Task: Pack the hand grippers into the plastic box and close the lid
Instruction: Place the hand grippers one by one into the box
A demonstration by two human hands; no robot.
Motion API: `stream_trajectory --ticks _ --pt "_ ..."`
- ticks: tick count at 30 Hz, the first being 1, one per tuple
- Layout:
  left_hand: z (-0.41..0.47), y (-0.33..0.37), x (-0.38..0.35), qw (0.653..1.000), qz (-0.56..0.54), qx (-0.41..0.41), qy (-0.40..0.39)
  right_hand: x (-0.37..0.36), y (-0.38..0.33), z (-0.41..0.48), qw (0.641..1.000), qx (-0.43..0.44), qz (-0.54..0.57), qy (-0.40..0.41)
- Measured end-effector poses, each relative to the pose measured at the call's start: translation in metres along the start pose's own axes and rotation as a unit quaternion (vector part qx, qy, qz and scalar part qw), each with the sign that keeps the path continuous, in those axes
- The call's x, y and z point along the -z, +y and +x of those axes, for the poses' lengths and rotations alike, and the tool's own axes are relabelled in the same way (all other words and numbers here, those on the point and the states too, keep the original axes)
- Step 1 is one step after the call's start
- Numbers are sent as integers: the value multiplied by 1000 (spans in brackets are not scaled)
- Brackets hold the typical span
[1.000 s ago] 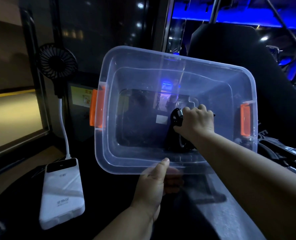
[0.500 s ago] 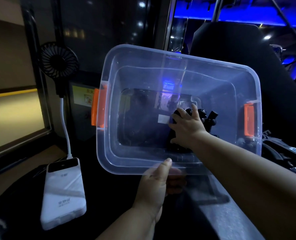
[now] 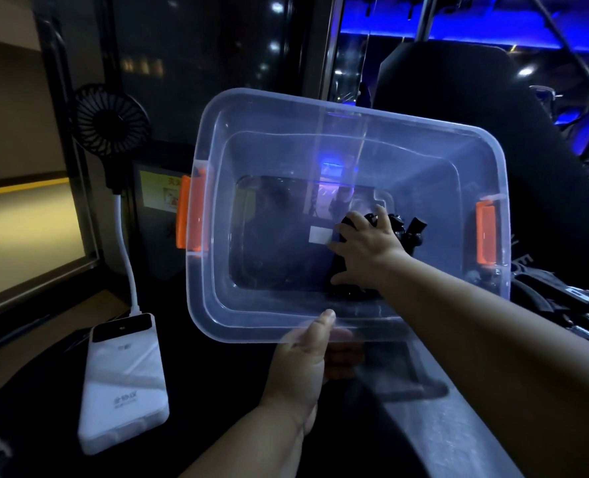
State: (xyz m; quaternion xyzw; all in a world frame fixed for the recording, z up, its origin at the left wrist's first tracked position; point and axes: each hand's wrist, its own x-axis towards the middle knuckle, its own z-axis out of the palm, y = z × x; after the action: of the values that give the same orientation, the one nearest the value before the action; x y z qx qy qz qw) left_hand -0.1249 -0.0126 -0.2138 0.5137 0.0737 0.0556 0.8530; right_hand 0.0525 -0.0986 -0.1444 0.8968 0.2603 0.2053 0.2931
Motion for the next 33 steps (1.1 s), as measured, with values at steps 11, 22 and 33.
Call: stream_trajectory --ticks 11,22,33 --pt "0 0 -1 1000 19 -10 9 7 33 -90 939 -93 242 228" --pt "-2 -3 0 999 44 -5 -5 -44 86 -216 843 -293 351 283" --pt "-2 -5 -1 998 51 4 -24 -91 108 -248 801 -471 368 23"
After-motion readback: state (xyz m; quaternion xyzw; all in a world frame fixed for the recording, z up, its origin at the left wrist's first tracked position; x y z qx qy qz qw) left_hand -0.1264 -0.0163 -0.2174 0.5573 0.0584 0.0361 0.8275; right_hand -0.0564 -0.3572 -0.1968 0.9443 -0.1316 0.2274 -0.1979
